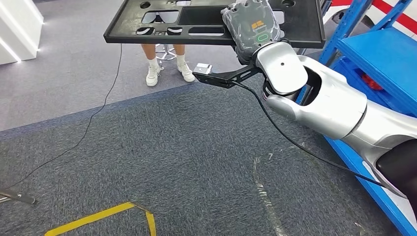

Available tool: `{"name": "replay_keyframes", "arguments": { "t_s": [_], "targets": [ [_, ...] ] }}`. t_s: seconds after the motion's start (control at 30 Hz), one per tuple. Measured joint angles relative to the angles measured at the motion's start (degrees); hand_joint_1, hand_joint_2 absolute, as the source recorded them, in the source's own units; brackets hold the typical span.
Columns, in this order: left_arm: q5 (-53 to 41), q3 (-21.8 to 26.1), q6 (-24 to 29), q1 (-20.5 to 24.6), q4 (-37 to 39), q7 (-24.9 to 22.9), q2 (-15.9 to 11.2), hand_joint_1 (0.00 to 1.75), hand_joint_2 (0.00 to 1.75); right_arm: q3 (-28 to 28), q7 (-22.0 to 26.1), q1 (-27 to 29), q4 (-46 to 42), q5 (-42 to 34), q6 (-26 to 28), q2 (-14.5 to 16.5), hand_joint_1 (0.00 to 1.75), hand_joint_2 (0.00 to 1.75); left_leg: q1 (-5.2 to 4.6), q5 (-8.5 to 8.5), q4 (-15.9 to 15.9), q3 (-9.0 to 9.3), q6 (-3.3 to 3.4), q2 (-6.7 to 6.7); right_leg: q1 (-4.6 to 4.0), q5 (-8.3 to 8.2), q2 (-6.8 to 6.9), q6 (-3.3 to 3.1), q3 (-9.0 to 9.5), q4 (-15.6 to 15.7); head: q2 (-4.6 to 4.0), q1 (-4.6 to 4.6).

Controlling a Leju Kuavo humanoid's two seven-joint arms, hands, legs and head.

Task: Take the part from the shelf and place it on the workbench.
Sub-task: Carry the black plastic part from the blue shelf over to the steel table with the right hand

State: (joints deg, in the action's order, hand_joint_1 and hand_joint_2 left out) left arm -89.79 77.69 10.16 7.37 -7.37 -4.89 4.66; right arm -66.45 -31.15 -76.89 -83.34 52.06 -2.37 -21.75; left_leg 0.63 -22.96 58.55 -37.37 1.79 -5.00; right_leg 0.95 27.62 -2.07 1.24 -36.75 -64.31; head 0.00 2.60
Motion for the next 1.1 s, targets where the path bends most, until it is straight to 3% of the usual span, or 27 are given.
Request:
{"name": "replay_keyframes", "arguments": {
  "t_s": [0.03,0.1,0.17,0.23,0.3,0.37,0.4,0.47,0.53,0.6,0.67,0.73,0.8,0.87,0.9,0.93,0.97,1.03,1.1],
  "targets": [
    [0.02,-0.01,0.14,0.04,0.00,-0.17,-0.01,0.00,1.75,0.04,0.00,-0.03,-0.01,0.00,-0.05,-0.01,1.75,1.75,0.01,0.00,0.23,-0.23,-0.23,-0.67,0.14,-0.99,-1.17,-0.04,1.41,2.97,0.00,-0.05],
    [0.05,-0.01,0.48,0.01,0.00,-0.38,-0.07,0.00,1.75,0.09,0.01,0.01,-0.02,0.00,-0.21,0.00,1.75,1.75,0.20,0.24,0.36,-0.82,-0.96,-1.89,0.07,-1.12,-2.29,-0.18,2.38,5.08,0.00,-0.06],
    [0.11,-0.02,0.70,-0.21,0.01,-0.44,-0.12,0.00,1.75,0.09,0.02,0.00,-0.04,0.00,-0.31,0.10,1.75,1.75,0.45,0.53,0.20,-1.27,-1.70,-2.56,-0.01,-1.42,-0.91,-0.77,2.59,5.51,0.00,-0.03],
    [0.19,-0.03,0.85,-0.30,0.03,-0.50,-0.12,0.00,1.75,0.10,-0.01,-0.12,-0.05,-0.02,-0.41,0.19,1.75,1.75,0.26,-0.90,2.35,-2.37,-2.23,0.03,0.00,-1.75,0.54,-1.51,2.95,6.07,0.00,-0.18],
    [0.19,-0.13,1.30,-0.22,0.03,-0.57,-0.19,0.00,1.75,0.11,-0.13,-0.18,-0.03,-0.14,-0.76,0.18,1.75,1.75,0.12,-4.31,8.64,-5.13,-2.56,3.51,-0.29,-1.79,1.93,-1.94,3.13,6.24,0.00,-0.32],
    [0.11,-0.45,2.00,-0.19,0.04,-0.72,-0.28,0.00,1.75,0.11,-0.23,-0.12,-0.01,-0.36,-1.17,0.20,1.75,1.75,0.17,-6.65,14.77,-7.85,-2.67,4.49,-0.59,-1.69,3.37,-2.16,3.14,6.19,0.00,-0.37],
    [0.07,-0.70,2.33,-0.20,0.04,-0.81,-0.28,0.00,1.75,0.11,-0.24,-0.08,0.00,-0.44,-1.27,0.21,1.75,1.75,0.16,-6.47,15.34,-7.98,-2.59,4.60,-0.71,-1.63,4.09,-2.22,3.14,6.16,0.00,-0.38],
    [-0.02,-1.13,2.90,-0.21,0.03,-0.99,-0.31,0.00,1.75,0.11,-0.25,-0.11,0.00,-0.50,-1.32,0.24,1.75,1.75,-0.01,-3.56,9.96,-4.78,-2.11,5.36,-0.92,-1.41,5.48,-2.24,3.31,6.12,0.00,-0.38],
    [-0.09,-1.43,3.15,-0.16,0.02,-1.09,-0.39,0.00,1.75,0.12,-0.27,-0.30,0.02,-0.54,-1.33,0.24,1.75,1.75,-0.75,-1.37,2.59,-0.59,-1.35,7.47,-1.16,-1.12,6.71,-2.02,3.52,6.11,-0.01,-0.33],
    [-0.14,-1.83,3.20,-0.15,0.02,-1.10,-0.49,0.00,1.75,0.13,-0.33,-0.47,0.06,-0.58,-1.35,0.26,1.75,1.75,-1.49,-1.17,-0.01,0.71,-0.80,8.18,-1.34,-0.94,7.80,-1.65,3.62,6.15,-0.01,-0.32],
    [-0.15,-2.28,3.21,-0.23,0.02,-1.11,-0.64,0.00,1.75,0.13,-0.37,-0.52,0.09,-0.61,-1.40,0.42,1.75,1.75,-1.45,-0.79,-0.54,0.84,-0.35,6.91,-1.32,-0.74,8.51,-1.15,3.80,6.26,0.00,-0.32],
    [-0.15,-2.55,3.23,-0.26,0.02,-1.21,-0.74,0.00,1.75,0.14,-0.39,-0.60,0.13,-0.62,-1.43,0.57,1.75,1.75,-1.09,-0.35,-1.44,1.34,0.20,5.85,-1.04,0.61,6.47,-0.65,3.26,4.66,0.00,-0.20],
    [-0.13,-2.79,3.26,-0.18,0.02,-1.31,-0.74,0.00,1.75,0.15,-0.51,-0.66,0.17,-1.01,-1.24,0.57,1.75,1.75,-0.83,-0.11,-1.88,1.62,0.55,4.85,-0.74,3.76,3.29,-0.33,0.41,-1.48,0.00,-0.07],
    [0.10,-3.39,3.27,-0.10,0.02,-0.88,-0.74,0.00,1.75,0.16,-0.71,-0.30,0.20,-1.89,-0.79,0.57,1.75,1.75,-0.71,-0.10,-1.82,1.61,0.65,3.59,-0.49,6.12,2.22,0.04,-3.28,-8.59,0.00,-0.05],
    [0.27,-3.73,3.29,-0.09,0.02,-0.51,-0.74,0.00,1.75,0.16,-0.78,-0.03,0.22,-2.25,-0.60,0.56,1.75,1.75,-0.63,-0.13,-1.71,1.59,0.62,2.86,-0.29,5.88,2.12,0.24,-4.14,-9.86,0.00,-0.04],
    [0.51,-4.02,3.36,-0.11,0.02,-0.09,-0.74,0.00,1.75,0.16,-0.83,0.18,0.26,-2.43,-0.50,0.56,1.75,1.75,-0.52,-0.20,-1.51,1.56,0.53,2.08,-0.04,4.56,2.06,0.44,-3.93,-8.87,0.00,-0.04],
    [0.77,-4.19,3.45,-0.12,0.02,0.34,-0.74,0.00,1.75,0.16,-0.85,0.27,0.29,-2.48,-0.46,0.55,1.75,1.75,-0.36,-0.33,-1.20,1.51,0.33,1.33,0.28,2.47,1.76,0.67,-2.68,-5.82,0.00,-0.04],
    [1.41,-4.37,3.85,-0.14,0.02,1.49,-0.76,0.00,1.75,0.21,-0.85,0.23,0.34,-2.49,-0.36,0.54,1.75,1.75,-0.09,-0.78,-0.15,0.96,-0.38,-0.05,0.95,-0.60,-0.42,1.10,0.52,1.33,-0.01,-0.05],
    [2.14,-4.49,4.39,-0.14,0.02,2.73,-0.78,0.00,1.75,0.27,-0.90,0.38,0.42,-2.70,-0.12,0.53,1.75,1.75,0.13,-0.86,0.56,0.06,-1.23,-1.33,1.01,-1.08,-1.98,0.95,1.94,4.43,-0.01,-0.12]
  ]
}}
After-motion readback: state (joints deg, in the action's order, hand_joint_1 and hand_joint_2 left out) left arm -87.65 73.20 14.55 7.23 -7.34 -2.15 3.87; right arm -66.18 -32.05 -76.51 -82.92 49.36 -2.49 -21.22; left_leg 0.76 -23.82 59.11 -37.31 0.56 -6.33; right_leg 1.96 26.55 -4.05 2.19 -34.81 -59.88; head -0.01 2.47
